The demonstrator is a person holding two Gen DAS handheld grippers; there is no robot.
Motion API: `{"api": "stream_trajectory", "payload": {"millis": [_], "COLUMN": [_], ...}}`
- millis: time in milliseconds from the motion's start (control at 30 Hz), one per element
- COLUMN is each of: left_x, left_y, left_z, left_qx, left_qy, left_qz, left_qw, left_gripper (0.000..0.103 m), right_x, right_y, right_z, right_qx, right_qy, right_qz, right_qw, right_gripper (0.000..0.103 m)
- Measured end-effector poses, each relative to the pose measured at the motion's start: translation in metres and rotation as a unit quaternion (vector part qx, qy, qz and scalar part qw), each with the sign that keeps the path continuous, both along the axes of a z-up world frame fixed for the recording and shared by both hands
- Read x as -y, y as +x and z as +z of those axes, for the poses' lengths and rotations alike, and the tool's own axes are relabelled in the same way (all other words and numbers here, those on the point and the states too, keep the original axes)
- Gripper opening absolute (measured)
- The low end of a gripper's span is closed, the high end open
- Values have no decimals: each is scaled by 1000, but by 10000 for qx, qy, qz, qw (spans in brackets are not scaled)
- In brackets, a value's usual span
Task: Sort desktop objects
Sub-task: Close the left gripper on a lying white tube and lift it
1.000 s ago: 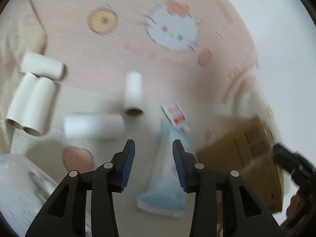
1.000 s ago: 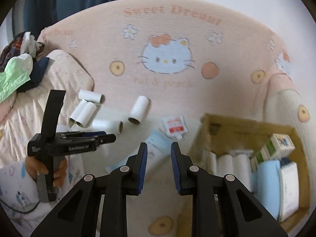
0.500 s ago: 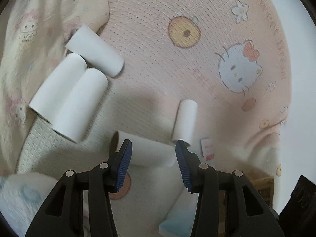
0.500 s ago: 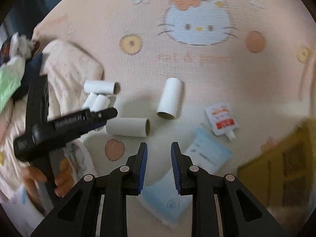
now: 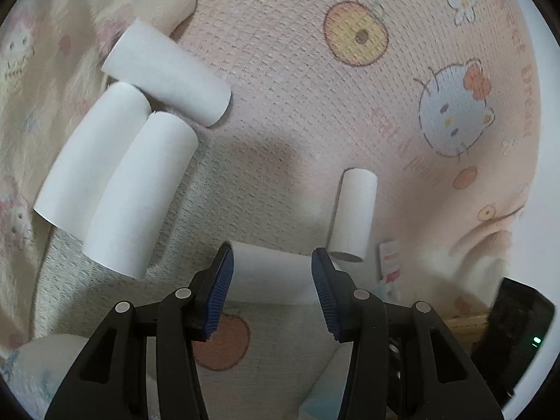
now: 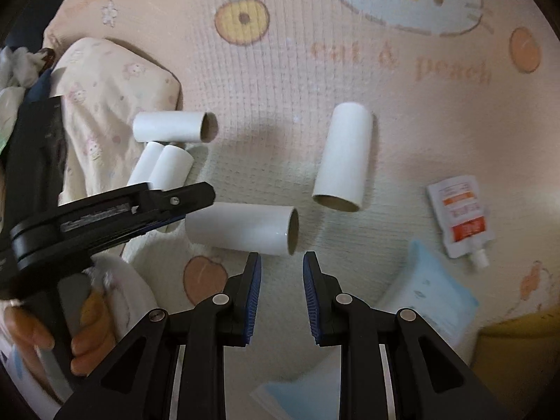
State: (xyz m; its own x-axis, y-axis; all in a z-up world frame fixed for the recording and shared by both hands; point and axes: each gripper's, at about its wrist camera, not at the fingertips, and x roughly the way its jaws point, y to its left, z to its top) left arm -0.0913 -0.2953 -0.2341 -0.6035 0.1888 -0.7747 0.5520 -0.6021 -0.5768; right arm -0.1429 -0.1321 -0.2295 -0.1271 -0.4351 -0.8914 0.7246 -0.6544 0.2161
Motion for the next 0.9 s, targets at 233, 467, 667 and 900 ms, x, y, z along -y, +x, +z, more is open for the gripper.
{"api": "stream_trajectory", "payload": {"millis": [233,467,667,900], "left_x": [-7,-14,-9,-24], "left_y": [-4,-5,-12,-15], "left_z": [2,10,-9,-2], "left_qx": [-67,13,110,-57], "left_qy": [-20,-594,196,89], "left_qz": [-173,-173,-354,-787], "left_qw": [9998,9981,9991,9968], "left_gripper": [56,56,57,57], "right_x": [10,13,16,10], "right_y": [-17,-25,-29,-30], "right_z": [-15,-18,-19,-16], "right_qx": [285,282,334,324], "right_qy": [-86,-151,-187,-166], "right_qz": [26,32,67,-73], "right_qw": [9996,9995,9992,9993], "right_gripper": [20,20,20,21]}}
